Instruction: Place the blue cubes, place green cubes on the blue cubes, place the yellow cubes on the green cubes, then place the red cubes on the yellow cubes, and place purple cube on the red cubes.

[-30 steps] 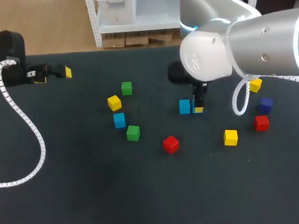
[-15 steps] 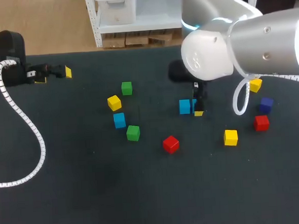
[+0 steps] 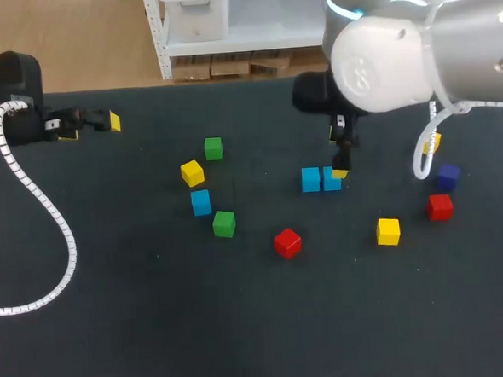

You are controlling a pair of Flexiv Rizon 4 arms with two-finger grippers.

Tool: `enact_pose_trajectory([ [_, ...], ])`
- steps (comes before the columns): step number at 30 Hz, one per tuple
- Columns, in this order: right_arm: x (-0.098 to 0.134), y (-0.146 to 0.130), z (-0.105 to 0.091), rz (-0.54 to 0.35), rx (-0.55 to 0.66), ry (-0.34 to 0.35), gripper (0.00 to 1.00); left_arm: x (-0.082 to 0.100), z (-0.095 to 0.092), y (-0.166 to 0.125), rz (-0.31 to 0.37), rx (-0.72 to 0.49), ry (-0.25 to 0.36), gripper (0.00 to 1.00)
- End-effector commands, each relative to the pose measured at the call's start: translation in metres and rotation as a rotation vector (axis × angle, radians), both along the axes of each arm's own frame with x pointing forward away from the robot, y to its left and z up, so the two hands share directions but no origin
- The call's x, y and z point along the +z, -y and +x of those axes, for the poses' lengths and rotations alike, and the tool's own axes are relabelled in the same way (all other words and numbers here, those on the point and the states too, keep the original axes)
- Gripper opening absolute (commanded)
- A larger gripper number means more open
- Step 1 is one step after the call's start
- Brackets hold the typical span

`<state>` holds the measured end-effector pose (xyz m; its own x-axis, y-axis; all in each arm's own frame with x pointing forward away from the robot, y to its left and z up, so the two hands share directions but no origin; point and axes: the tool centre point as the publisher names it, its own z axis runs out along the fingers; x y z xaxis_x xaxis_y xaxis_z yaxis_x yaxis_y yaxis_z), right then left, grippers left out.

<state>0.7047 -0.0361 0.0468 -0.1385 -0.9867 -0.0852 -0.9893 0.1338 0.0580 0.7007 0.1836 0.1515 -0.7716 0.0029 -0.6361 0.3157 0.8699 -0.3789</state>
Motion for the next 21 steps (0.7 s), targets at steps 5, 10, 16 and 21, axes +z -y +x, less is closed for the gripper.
enact_pose_trajectory([
  [5, 0.027, 0.008, -0.03, 0.037, -0.04, 0.138, 1.0, -0.001, -0.001, -0.001, -0.005, -0.002, 0.005, 1.0],
  [10, 0.041, 0.022, -0.034, 0.058, -0.098, 0.181, 1.0, -0.001, -0.001, -0.001, -0.005, -0.002, 0.005, 1.0],
  [16, 0.057, 0.048, -0.036, 0.083, -0.183, 0.227, 1.0, -0.001, -0.001, -0.001, -0.005, -0.002, 0.005, 1.0],
  [21, 0.066, 0.069, -0.04, 0.096, -0.245, 0.251, 1.0, -0.001, -0.001, -0.001, -0.005, -0.002, 0.005, 1.0],
])
